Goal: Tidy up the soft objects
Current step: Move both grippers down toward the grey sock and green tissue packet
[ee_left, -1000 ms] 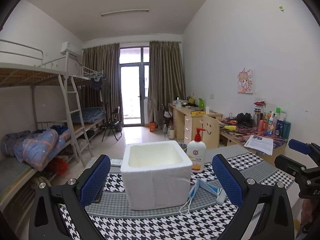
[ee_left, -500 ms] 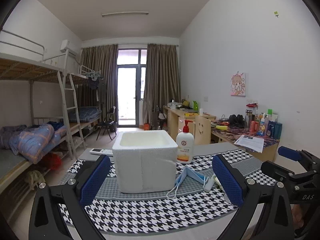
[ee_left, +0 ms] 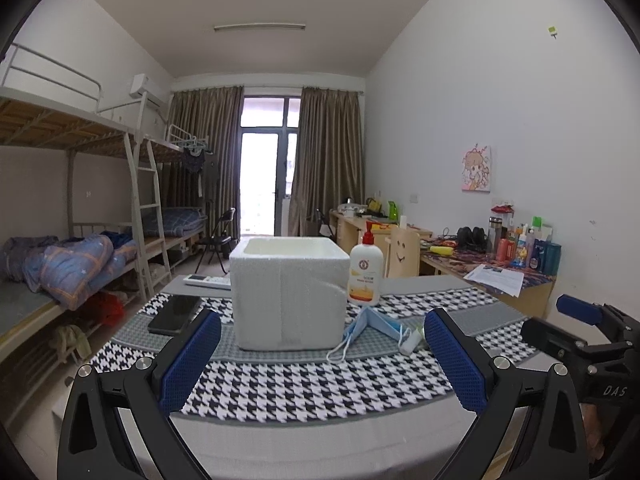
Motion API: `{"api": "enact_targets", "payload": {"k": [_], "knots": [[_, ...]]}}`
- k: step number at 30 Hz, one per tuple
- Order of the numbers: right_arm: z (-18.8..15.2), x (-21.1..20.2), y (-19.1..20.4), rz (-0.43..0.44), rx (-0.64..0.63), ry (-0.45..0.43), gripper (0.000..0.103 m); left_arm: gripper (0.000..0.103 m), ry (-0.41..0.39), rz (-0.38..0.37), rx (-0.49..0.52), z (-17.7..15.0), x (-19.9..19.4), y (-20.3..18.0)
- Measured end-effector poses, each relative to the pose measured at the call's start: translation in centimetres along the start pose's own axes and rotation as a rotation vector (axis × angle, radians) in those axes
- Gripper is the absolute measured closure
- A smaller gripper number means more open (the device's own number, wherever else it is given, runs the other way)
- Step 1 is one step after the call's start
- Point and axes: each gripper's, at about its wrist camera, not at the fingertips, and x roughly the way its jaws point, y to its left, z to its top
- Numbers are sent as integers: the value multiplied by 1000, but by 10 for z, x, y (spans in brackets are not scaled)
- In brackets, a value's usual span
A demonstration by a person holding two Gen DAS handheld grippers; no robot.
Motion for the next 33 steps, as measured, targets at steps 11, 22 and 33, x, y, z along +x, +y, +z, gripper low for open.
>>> {"api": "enact_targets", "payload": {"k": [11,22,33], "knots": [[-19,-12,-7,-59,6,-22,0,1,23,-64,-6,-26,2,-19],[-41,9,-22,-100,15,-12,0,1,33,-62,-10,-50,27,-23],[-52,36,-49,-147,46,19,0,1,97,-89,13,-61,69,-33]]}}
